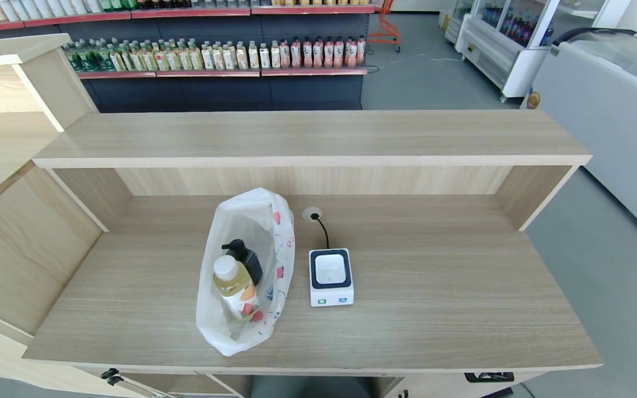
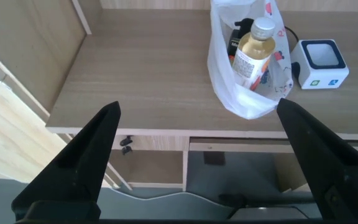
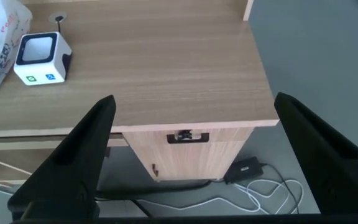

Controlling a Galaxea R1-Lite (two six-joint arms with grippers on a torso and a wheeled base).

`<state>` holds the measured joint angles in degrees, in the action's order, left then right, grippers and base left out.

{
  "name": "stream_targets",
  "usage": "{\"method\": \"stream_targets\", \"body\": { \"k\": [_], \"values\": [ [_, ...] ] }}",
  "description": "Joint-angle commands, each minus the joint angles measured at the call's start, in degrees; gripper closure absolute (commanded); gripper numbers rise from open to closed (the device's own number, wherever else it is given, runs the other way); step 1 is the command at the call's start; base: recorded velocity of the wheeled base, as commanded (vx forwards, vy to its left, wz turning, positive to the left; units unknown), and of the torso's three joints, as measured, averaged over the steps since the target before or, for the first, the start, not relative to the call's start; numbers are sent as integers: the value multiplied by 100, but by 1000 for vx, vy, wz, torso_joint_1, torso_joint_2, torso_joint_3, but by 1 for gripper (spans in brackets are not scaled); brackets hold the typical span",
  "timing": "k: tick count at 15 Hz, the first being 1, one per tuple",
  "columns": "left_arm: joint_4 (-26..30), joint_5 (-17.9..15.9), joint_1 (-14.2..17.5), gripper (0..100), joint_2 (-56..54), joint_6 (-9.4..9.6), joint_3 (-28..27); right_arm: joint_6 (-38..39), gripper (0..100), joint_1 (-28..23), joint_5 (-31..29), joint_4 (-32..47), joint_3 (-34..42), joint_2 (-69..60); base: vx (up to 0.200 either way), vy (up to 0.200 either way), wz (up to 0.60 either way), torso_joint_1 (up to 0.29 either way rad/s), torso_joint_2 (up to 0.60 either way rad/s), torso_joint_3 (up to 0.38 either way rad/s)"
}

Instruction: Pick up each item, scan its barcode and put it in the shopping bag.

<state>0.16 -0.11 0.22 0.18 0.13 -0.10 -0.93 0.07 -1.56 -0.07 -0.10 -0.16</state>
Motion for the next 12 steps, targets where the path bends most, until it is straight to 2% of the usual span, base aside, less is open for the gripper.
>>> {"method": "stream_targets", "body": {
  "k": [1,3,4,12],
  "values": [
    [2,2,-4,0,-18,-5,1,5,0,-7,-2,-1,1,16,0,0,0,0,0,0],
    [2,2,-4,0,-18,-5,1,-4,0,-7,7,-1,1,16,0,0,0,0,0,0],
    [2,2,-4,0,-18,-5,1,-4,100,-7,7,-1,1,16,0,0,0,0,0,0],
    [2,2,-4,0,-18,-5,1,-4,100,-7,7,-1,1,16,0,0,0,0,0,0]
  ]
}}
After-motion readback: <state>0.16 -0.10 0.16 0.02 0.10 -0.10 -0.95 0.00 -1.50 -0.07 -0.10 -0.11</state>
